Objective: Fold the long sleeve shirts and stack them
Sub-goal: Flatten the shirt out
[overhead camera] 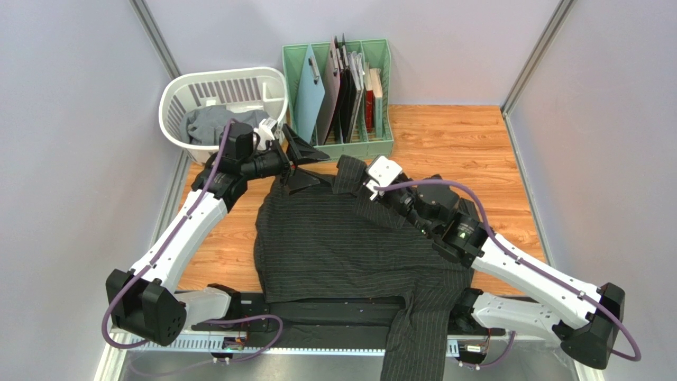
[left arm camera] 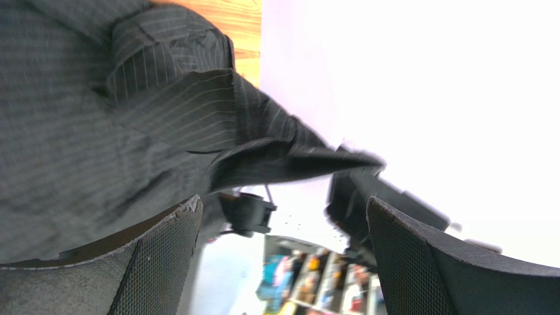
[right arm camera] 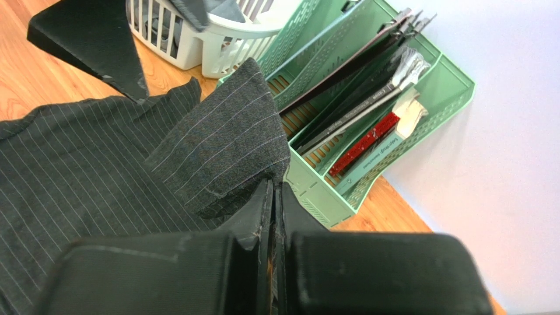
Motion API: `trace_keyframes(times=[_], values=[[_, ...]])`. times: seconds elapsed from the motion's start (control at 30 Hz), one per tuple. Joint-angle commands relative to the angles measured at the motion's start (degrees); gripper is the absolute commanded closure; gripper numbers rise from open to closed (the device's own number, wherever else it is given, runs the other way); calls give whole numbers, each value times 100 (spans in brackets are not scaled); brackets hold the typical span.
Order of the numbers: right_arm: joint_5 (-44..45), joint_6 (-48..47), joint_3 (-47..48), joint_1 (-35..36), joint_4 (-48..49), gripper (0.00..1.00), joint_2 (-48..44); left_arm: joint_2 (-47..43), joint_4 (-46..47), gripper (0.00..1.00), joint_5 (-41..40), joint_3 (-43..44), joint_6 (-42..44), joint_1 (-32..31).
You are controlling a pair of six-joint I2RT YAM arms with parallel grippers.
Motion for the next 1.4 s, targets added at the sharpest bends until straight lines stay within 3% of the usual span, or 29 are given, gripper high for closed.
trace_keyframes(times=[0.0, 0.23, 0.43, 0.53, 0.57, 0.63, 0.67, 0.73, 0.77, 0.8, 0.87, 0.97, 1.0, 1.07, 1.23, 1.37], values=[[510, -802, -298, 410, 917, 100, 70, 5, -584, 1, -126, -22, -1164, -61], [598, -1647, -703, 973, 1401, 100, 290, 154, -699, 1, 5, -313, -1648, -176], [431, -2016, -896, 1166, 1551, 100, 422, 128, -840, 2, 76, -488, -1448, -448], [308, -2069, -958, 1263, 1481, 100, 396, 58, -788, 25, 67, -655, -1316, -536], [256, -2078, -975, 1315, 1429, 100, 369, 49, -718, 44, 84, -725, -1193, -536], [98, -2087, -993, 1351, 1139, 100, 334, -4, -551, 58, 102, -726, -1061, -554], [45, -2078, -1002, 1368, 1068, 100, 282, -4, -385, 70, 154, -761, -904, -545], [-69, -2043, -1011, 1360, 901, 100, 255, -22, 11, 78, 313, -752, -736, -554], [-140, -1973, -984, 1360, 796, 100, 211, -39, 221, 97, 356, -744, -465, -554], [-201, -1912, -941, 1368, 508, 100, 176, -39, 275, 100, 374, -726, -297, -562], [-456, -1780, -687, 1360, -28, 90, 106, -57, 319, 100, 348, -674, -86, -545], [-658, -1323, -344, 1316, -1135, 43, -131, -57, 547, 100, 523, -551, 546, -536], [-816, -1122, -247, 1255, -1739, 22, -297, -39, 513, 100, 576, -455, 1044, -545], [-1457, -867, -62, 939, -2322, 4, -500, 48, 69, 100, 777, 44, 1871, -545], [-2922, 55, 571, -402, -3317, 0, -625, 453, -1391, 100, 1446, 1529, 5102, -790], [-4198, 514, 922, -1495, -3669, 0, -36, 392, -2726, 100, 1395, 2059, 6914, -1291]])
